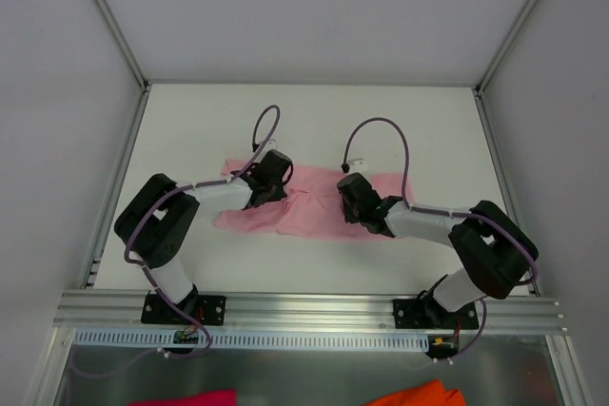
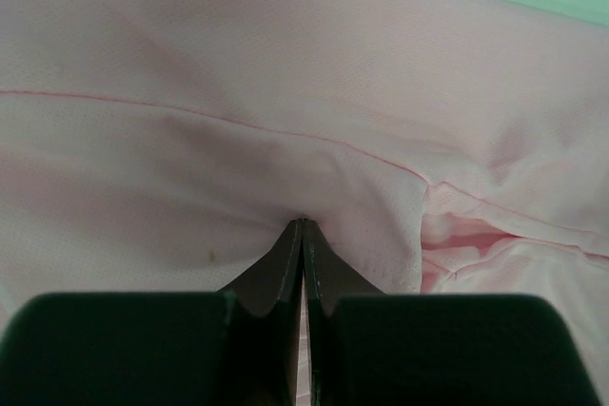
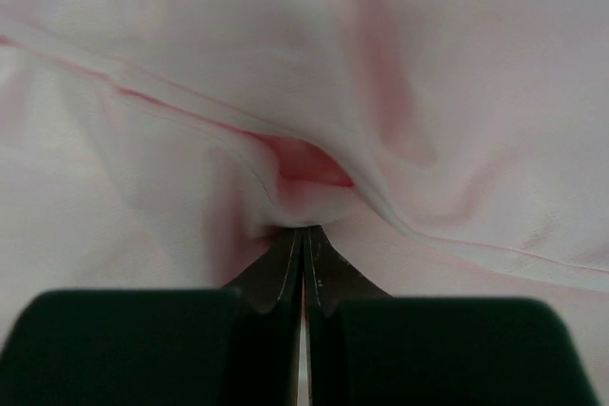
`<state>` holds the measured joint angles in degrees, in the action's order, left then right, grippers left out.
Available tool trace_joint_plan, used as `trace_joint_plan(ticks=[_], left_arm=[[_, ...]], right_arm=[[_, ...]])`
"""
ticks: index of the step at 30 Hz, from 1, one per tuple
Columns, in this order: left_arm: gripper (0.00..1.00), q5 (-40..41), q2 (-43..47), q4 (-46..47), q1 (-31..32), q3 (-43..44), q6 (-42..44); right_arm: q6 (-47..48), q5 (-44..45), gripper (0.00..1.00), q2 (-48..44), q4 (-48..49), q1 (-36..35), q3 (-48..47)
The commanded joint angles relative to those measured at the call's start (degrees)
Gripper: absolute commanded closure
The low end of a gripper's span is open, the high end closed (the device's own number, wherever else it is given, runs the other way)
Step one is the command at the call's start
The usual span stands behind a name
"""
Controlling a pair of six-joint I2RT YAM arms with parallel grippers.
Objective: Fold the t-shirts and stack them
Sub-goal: Rotate the tshirt 90 degrees
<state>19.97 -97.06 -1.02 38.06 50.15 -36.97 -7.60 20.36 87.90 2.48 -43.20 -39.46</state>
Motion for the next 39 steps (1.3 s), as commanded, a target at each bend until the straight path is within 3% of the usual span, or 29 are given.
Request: trace_joint_plan(ticks=[1,8,13,20,29,33,39], left_arm=[[1.00,-5.35,-2.25,-0.83,-1.93,4.07,-0.13],[1.00,-13.18,-12.52,-1.71,-3.96,17.06,2.52],[1.00,-15.65,-19.21,-6.01,-4.23,27.96,4.01],[1.00,-22.16,-23.26,-5.31,-4.23,32.90,4.97],[1.00,-26.20,-24.41,-2.50,-4.23,32.73,6.56],[1.00,-25.77,-23.10,-1.37,-4.23,31.95,7.70],[1.00,-20.85,-15.20,3.56,-4.14,28.51,11.04]], right_arm=[[-3.30,-0.76,0.99,-2.11,-2.22,-4.34,2.37],[-7.25,-1.55,0.99,-8.35,-5.81,-9.79,5.01],[-11.03,-0.50,0.99,-10.73,-9.77,-17.52,3.43],[-13.94,0.39,0.99,-7.57,-11.97,-23.94,-1.84],[-13.06,-5.85,0.99,-4.41,-8.63,-24.21,-4.30],[-12.01,0.01,0.99,-2.21,-13.11,-25.53,-7.12],[-8.31,16.27,0.99,-5.00,-19.79,-25.18,-10.80]])
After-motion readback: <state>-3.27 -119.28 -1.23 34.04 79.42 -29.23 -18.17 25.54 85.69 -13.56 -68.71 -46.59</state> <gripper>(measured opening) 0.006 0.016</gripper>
